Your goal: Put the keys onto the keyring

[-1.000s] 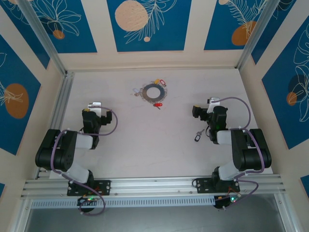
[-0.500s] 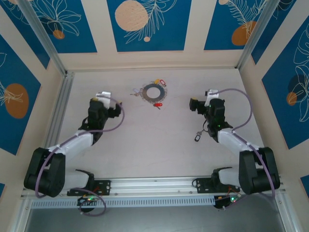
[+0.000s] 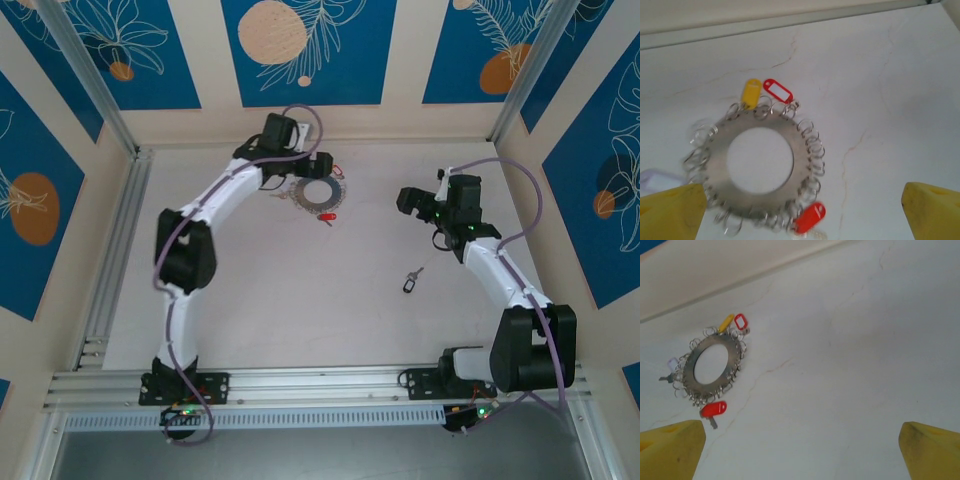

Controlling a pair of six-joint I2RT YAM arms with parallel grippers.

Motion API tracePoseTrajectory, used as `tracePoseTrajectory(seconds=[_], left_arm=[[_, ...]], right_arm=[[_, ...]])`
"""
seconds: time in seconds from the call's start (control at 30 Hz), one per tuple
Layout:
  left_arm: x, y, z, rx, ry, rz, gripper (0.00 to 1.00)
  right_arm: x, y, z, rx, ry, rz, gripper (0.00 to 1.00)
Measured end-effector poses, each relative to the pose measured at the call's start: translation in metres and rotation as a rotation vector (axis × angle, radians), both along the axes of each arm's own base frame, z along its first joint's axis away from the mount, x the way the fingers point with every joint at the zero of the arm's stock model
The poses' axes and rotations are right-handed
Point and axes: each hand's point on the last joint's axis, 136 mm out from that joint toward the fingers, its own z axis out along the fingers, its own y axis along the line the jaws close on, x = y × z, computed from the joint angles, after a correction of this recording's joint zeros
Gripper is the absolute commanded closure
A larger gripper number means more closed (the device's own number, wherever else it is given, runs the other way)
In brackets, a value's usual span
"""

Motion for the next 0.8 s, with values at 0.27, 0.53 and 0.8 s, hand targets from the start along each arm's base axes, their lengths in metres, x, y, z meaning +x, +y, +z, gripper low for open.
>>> tracePoseTrajectory(seconds=[0.27, 0.53, 0.8], left_arm=[[0.025, -0.038, -0.077, 0.061, 0.132, -0.037, 0.12], [0.012, -0.034, -0.129, 0.077, 0.273, -0.036, 0.15], [0.005, -0.029, -0.142, 0.081, 0.305, -0.038, 0.17]], right_arm=[[-0.002, 0.005, -0.003, 0.057, 0.024, 0.018, 0.01], [-0.003, 0.007, -0.006, 0.08, 0.038, 0.02, 0.01], [-0.008, -0.002, 0.008, 0.08, 0.011, -0.004, 0.01]])
